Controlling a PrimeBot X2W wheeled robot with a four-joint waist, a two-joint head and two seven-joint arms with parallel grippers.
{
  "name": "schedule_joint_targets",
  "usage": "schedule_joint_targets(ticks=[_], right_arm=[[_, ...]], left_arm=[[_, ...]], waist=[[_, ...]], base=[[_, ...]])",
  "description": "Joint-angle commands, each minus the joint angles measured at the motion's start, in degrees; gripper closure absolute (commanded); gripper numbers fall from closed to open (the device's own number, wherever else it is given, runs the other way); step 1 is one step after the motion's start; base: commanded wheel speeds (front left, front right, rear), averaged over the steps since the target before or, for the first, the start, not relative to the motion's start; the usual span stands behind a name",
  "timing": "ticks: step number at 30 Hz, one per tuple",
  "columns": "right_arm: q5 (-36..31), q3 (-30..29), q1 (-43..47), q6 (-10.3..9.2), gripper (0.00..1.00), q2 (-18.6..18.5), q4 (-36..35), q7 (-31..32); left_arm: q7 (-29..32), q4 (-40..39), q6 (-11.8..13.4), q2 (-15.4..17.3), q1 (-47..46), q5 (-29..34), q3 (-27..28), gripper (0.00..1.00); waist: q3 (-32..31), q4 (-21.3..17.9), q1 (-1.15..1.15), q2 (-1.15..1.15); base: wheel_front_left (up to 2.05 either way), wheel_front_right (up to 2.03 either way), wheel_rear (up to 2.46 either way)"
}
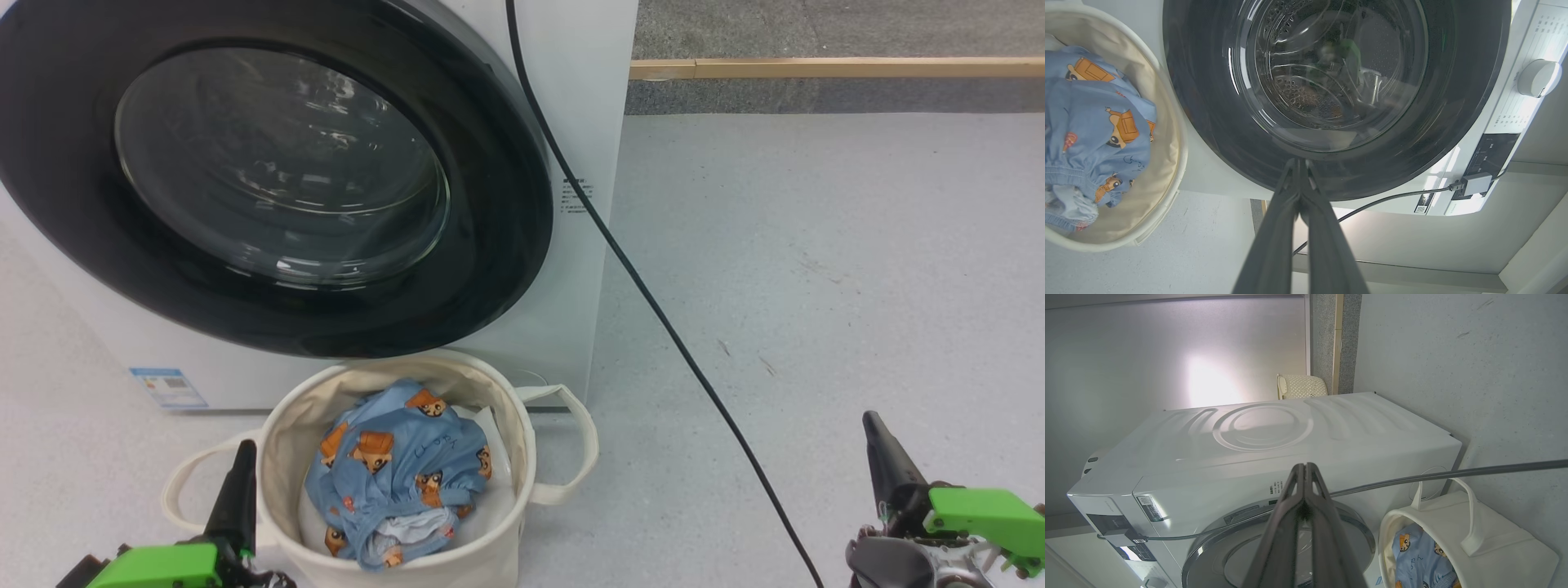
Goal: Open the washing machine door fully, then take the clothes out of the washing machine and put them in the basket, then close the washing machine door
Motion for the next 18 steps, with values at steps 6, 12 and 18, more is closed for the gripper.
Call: schedule_joint_targets(ticks=[6, 12, 18], right_arm=[[0.3, 1.1, -0.9, 0.01, 1.00, -0.2, -2.2, 0.4], [0.3, 1.1, -0.9, 0.01, 1.00, -0.2, -2.2, 0.4], [0.3, 1.1, -0.9, 0.01, 1.00, -0.2, -2.2, 0.4]], left_arm=[[0.4, -2.1, -0.4, 0.3, -1.4, 0.2, 1.9, 1.00], [0.4, -2.1, -0.4, 0.3, -1.4, 0.2, 1.9, 1.00], [0.4, -2.1, -0.4, 0.3, -1.4, 0.2, 1.9, 1.00]], waist=[[0.0, 0.0, 0.00, 0.00], [0.0, 0.0, 0.00, 0.00], [0.0, 0.0, 0.00, 0.00]], base=[[0.00, 0.00, 0.00], [0.00, 0.00, 0.00], [0.00, 0.00, 0.00]])
